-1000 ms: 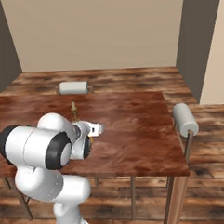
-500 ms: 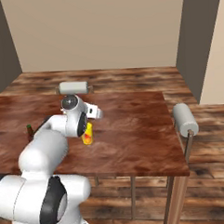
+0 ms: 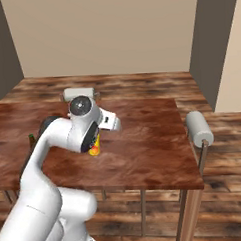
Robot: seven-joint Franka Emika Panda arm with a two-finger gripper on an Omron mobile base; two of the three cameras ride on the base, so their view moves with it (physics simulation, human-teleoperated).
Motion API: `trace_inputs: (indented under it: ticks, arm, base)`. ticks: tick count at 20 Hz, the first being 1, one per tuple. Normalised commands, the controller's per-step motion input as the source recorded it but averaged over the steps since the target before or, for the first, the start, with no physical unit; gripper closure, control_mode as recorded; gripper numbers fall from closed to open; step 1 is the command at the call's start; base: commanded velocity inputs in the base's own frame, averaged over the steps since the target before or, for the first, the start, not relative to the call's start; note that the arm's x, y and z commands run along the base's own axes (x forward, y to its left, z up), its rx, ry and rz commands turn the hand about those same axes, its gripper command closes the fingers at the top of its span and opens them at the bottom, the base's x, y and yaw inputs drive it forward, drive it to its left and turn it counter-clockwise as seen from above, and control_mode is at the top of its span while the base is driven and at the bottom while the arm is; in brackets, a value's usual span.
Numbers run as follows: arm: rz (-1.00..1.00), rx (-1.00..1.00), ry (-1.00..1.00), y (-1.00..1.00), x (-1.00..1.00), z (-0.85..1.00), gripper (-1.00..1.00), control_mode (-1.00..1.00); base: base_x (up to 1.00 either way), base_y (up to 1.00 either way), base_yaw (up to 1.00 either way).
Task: Open the cabinet directly in front. Then move the beer and the cup to the dining counter with the candle on it.
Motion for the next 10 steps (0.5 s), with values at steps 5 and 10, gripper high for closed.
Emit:
trace_inputs:
  ticks: [5,10]
  arm:
    - [0.0,0.0,-0.18,-0.25,-1.0,-0.29,-1.0,-1.0]
    - [0.0,0.0,-0.1,-0.04,-1.0,-0.85,-1.0,-1.0]
  base:
    - [0.0,0.0,0.0]
    - [0.0,0.0,0.0]
